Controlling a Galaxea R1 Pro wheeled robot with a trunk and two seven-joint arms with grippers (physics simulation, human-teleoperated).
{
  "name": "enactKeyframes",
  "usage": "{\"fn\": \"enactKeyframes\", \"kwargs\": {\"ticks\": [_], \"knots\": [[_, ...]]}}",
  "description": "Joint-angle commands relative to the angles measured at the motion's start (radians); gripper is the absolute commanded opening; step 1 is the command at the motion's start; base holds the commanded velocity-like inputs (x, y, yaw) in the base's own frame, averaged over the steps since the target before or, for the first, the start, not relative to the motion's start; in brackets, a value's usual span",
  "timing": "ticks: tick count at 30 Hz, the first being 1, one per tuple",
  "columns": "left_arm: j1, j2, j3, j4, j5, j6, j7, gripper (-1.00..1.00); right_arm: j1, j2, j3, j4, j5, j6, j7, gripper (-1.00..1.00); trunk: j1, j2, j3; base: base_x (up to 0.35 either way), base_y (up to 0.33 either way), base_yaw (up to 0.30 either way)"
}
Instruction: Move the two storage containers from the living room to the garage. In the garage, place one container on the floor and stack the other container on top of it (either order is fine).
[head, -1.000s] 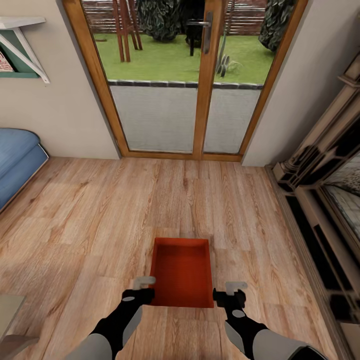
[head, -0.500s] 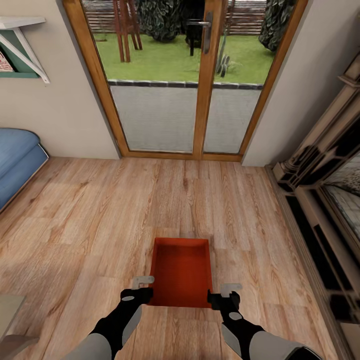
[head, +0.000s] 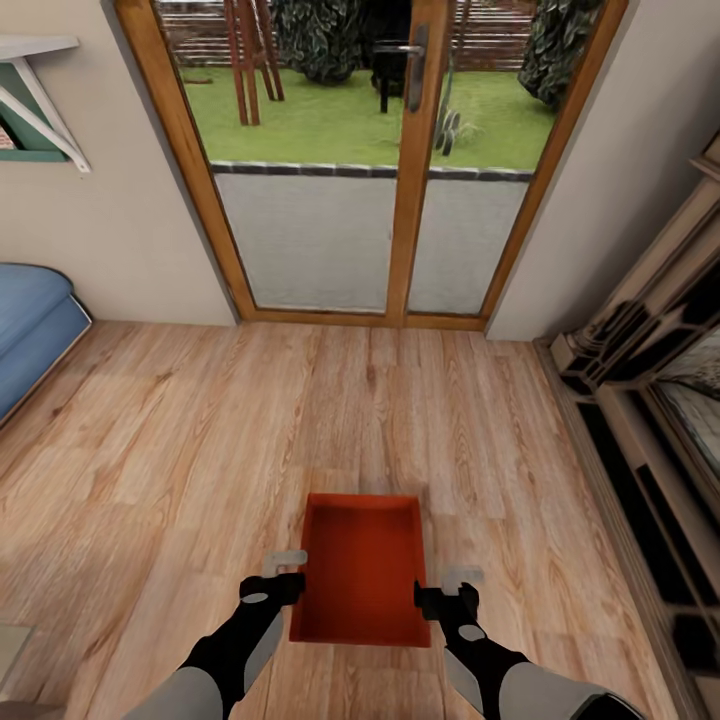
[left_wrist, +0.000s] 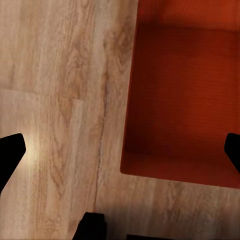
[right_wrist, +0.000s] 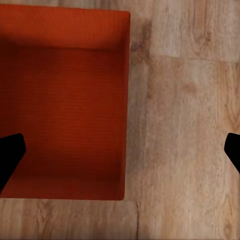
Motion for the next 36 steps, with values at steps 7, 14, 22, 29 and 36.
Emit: {"fn": "enactKeyframes", "kwargs": {"ticks": [7,14,22,29,36], "knots": [[0.000,0.000,-0.008,-0.003,0.010,0.005,0.008,1.00,-0.001,0.000,0.009,0.001,-0.008,-0.004,-0.003,1.00,0.000,-0.001,-0.001,0.192,0.000,0.000],[0.000,-0.001,-0.008,-0.004,0.011,0.005,0.009,1.00,-0.001,0.000,0.009,0.001,-0.008,-0.004,-0.004,1.00,0.000,-0.001,-0.001,0.042,0.000,0.000],[0.000,-0.003,-0.005,0.000,0.014,0.007,0.024,1.00,-0.001,-0.001,0.007,0.001,-0.008,-0.004,-0.004,1.00,0.000,-0.001,-0.001,0.002,0.000,0.000],[0.000,-0.003,-0.006,0.003,0.017,0.005,0.084,1.00,-0.001,0.000,0.008,0.001,-0.008,-0.003,-0.004,1.00,0.023,-0.043,-0.019,0.000,0.000,0.000],[0.000,-0.003,-0.007,0.014,0.018,0.005,0.084,1.00,-0.001,0.000,0.007,0.001,-0.008,-0.003,-0.004,1.00,0.050,-0.092,-0.041,0.000,0.000,0.000]]}}
